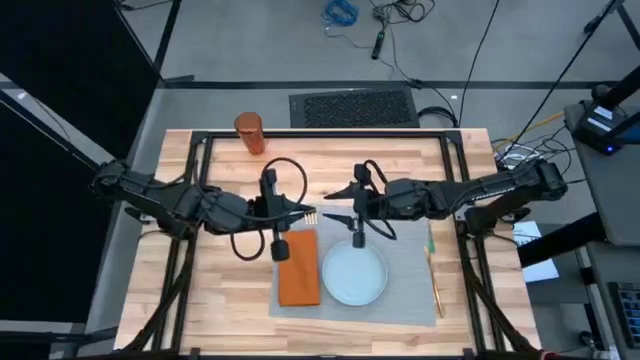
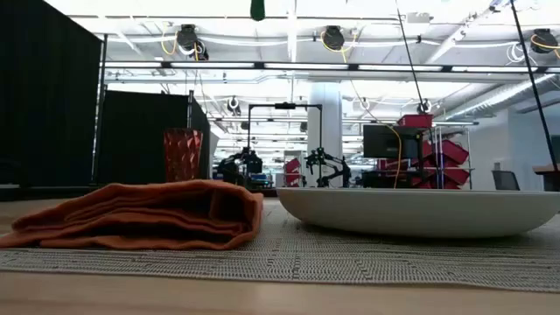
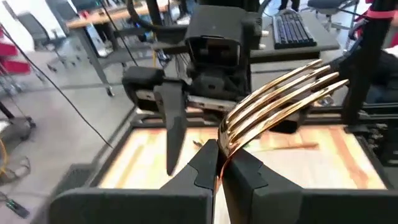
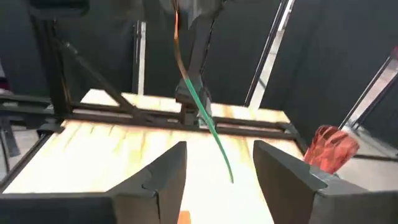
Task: Set table place
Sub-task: Put the green fork on top of the orange napkin on the gray placemat
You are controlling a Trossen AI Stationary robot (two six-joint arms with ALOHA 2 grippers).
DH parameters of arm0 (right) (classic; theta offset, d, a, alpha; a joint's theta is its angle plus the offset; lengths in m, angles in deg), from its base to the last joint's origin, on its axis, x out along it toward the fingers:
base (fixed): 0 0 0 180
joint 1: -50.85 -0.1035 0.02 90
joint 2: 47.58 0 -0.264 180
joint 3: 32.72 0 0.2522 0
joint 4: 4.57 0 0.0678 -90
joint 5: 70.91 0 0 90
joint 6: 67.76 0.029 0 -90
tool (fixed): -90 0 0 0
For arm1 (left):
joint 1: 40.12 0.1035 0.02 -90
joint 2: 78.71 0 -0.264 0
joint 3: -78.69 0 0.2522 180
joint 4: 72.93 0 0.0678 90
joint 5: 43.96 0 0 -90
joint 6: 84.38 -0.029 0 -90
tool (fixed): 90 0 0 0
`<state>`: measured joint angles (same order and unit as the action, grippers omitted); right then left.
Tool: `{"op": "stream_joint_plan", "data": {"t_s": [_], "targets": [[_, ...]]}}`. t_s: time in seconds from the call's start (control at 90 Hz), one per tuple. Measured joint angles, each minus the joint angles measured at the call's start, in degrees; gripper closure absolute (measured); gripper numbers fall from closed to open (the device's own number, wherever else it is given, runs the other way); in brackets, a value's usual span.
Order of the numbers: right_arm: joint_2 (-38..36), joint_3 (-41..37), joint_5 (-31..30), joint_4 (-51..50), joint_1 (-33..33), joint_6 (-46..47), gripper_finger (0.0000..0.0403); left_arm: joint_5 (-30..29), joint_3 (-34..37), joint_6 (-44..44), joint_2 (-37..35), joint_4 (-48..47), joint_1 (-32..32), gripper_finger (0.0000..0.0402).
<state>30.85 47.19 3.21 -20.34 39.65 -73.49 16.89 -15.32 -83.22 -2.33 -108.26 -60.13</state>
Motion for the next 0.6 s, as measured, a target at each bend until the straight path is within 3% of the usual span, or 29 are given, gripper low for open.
{"op": "stream_joint_plan", "data": {"t_s": [0.178,0.389,0.6], "targets": [[-1.21,0.0,-5.71,-6.66,-3.17,0.89,0.0214,0.52,0.0,7.58,-0.27,-5.43,-0.33,0.0401],[-4.24,0.0,-13.44,-17.28,-7.14,6.19,0.0217,-1.8,0.06,18.49,-0.46,-20.49,-0.42,0.0401],[-7.69,0.0,-20.93,-24.29,-11.9,10.57,0.022,-1.01,3.37,26.27,-0.24,-21.11,0.1,0.0401]]}}
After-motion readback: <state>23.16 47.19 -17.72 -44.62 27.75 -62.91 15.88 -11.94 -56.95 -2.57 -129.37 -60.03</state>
